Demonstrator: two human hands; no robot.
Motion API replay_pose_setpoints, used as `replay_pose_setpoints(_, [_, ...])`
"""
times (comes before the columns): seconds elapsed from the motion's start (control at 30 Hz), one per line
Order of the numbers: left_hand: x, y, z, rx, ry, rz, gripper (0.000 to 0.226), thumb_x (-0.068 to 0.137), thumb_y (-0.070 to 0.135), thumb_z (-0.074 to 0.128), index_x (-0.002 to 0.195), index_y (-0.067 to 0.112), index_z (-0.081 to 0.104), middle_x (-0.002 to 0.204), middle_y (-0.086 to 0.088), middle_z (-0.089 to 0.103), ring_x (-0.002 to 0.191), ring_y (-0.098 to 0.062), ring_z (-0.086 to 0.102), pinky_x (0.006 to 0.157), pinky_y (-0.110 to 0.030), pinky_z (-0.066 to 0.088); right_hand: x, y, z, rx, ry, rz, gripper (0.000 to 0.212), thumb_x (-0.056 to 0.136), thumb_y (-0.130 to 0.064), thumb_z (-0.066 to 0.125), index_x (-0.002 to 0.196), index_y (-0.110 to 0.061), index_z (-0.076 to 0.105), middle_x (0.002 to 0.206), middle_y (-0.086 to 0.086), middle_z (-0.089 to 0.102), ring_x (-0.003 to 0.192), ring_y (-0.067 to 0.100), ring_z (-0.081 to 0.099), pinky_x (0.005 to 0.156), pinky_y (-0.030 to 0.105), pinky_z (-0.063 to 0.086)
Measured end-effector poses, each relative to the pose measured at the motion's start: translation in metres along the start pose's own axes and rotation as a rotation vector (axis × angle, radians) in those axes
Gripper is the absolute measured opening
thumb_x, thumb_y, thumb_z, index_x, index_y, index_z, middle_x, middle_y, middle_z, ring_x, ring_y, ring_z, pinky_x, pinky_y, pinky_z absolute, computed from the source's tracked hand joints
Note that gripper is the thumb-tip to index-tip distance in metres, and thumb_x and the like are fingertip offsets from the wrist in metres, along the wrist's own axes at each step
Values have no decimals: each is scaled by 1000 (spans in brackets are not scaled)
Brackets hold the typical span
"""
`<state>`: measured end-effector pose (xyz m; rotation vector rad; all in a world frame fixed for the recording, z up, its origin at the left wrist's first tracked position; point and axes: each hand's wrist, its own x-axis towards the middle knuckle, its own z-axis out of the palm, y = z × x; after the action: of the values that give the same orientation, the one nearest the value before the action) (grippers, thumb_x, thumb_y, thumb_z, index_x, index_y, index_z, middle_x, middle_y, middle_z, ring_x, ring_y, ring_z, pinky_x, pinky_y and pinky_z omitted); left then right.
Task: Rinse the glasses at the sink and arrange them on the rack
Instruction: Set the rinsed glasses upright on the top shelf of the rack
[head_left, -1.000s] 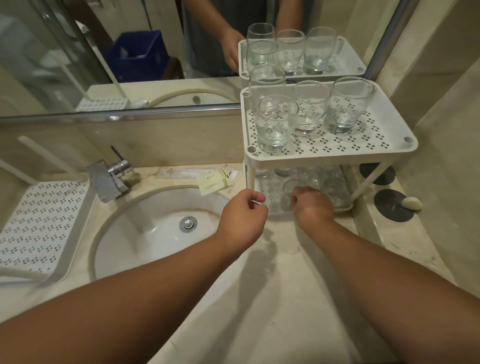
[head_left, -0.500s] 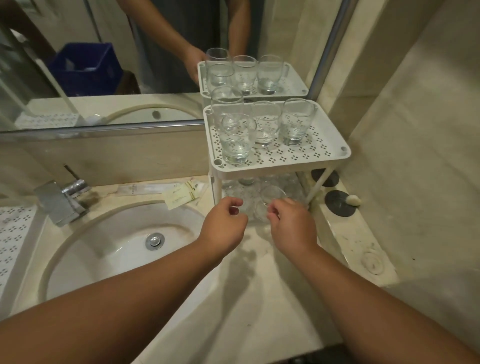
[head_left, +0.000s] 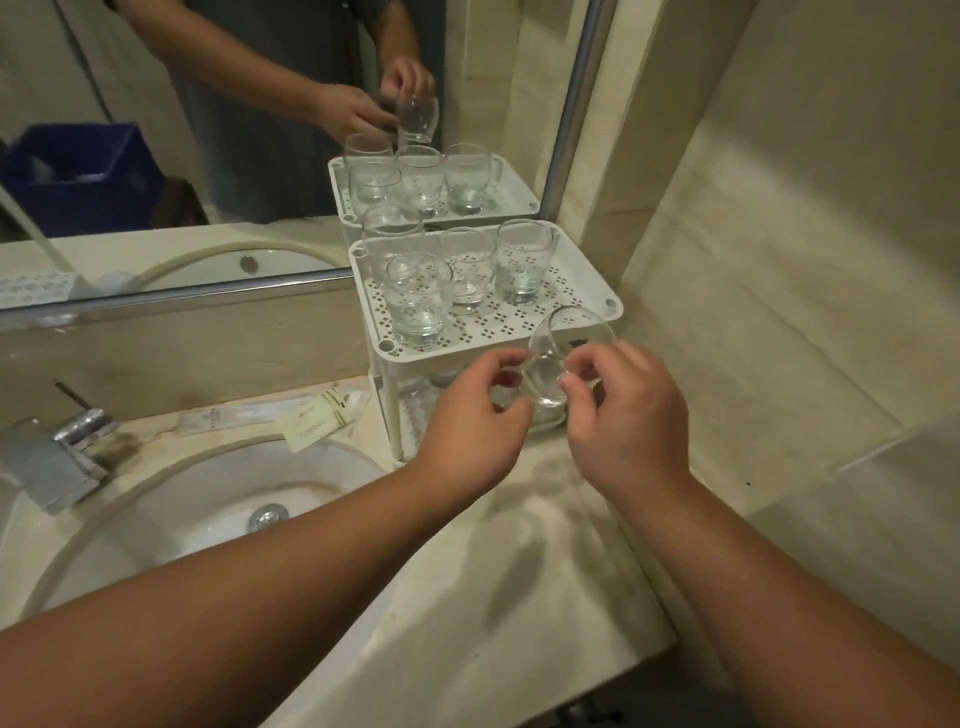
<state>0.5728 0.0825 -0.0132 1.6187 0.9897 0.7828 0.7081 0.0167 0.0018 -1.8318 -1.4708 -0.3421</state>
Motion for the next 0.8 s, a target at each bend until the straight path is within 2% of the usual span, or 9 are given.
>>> replay_pose_setpoints(0.17, [9,16,-6,-18,38,31,42,91,15,58,128,36,55,113,17,59,73,-10,65,56,-15,49,37,3,-5,11,82,-2,9,81,-8,69,88,-14,65,86,0,63,79,24,56,66,29,37])
replay_pose_setpoints(0.33, [13,18,-17,-18,89,9,45,93,15,55,134,33,54,120,16,56,70,-9,64,50,-14,42,71,19,10,-39,49,42,7,85,-12,68,92,-15,66,90,2,64,88,26,57,70,30,38])
replay_pose_setpoints(0.43, [14,15,-22,-2,122,-12,47,92,15,55,135,35,53,121,18,55,71,-15,65,49,-15,42,85,30,21,-70,12,82,8,87,-14,67,94,-17,66,94,1,63,91,25,57,72,32,42])
replay_pose_setpoints(0.63, [14,12,-27,-5,153,-41,46,93,14,54,133,36,53,125,14,54,70,-10,64,47,-17,42,97,48,42,-120,-70,115,9,90,-14,65,99,-15,67,100,3,64,97,27,57,75,38,48])
replay_pose_setpoints(0.8, [12,3,-33,13,185,-62,44,93,16,56,132,37,53,123,15,55,80,-6,66,56,-20,44,100,54,58,-136,-121,108,9,91,-12,64,99,-15,66,101,3,63,95,26,56,71,33,42])
